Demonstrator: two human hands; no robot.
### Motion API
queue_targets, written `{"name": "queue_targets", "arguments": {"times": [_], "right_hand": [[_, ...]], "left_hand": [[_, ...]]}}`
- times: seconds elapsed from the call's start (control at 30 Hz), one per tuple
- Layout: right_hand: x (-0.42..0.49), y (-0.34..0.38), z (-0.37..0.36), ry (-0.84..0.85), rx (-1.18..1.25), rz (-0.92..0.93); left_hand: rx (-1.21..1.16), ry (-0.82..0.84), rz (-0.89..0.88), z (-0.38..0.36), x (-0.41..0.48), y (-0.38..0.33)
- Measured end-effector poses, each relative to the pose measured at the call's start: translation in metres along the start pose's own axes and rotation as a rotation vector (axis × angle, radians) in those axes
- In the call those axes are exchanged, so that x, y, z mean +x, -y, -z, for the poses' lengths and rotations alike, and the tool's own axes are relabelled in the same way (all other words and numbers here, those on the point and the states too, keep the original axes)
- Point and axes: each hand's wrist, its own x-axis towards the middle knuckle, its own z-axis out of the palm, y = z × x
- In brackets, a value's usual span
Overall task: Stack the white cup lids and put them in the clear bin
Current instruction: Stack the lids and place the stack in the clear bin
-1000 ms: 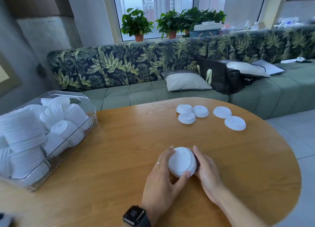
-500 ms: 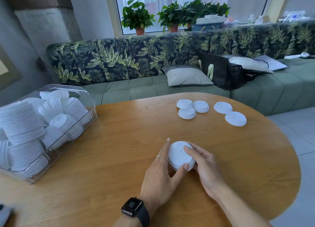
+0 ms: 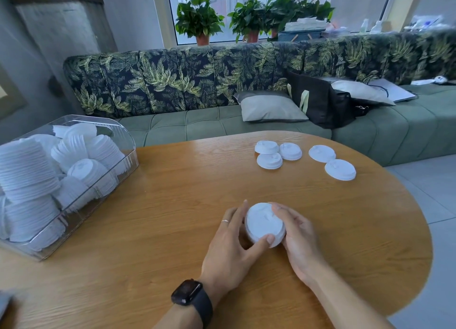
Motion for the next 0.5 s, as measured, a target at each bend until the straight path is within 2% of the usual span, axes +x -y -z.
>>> {"name": "queue_targets", "arguments": {"times": [0.1, 0.2, 0.37, 0.5], "right_hand": [[-0.002, 0.003, 0.000, -0.014, 0.028, -0.008], [-0.004, 0.005, 0.001, 0.012, 0.004, 0.001], [-0.005, 0.003, -0.002, 0.042, -0.082, 0.040], [-0.006, -0.002, -0.005, 0.031, -0.240, 0.105]], "left_hand": [[-0.272, -0.069, 0.126, 0.005, 0.003, -0.004], [-0.392, -0.100, 0.179, 0.011, 0.007, -0.004], [-0.444, -0.174, 0.220, 0.013, 0.008, 0.000], [-0.437, -0.213, 0.232, 0.013, 0.008, 0.004]]}}
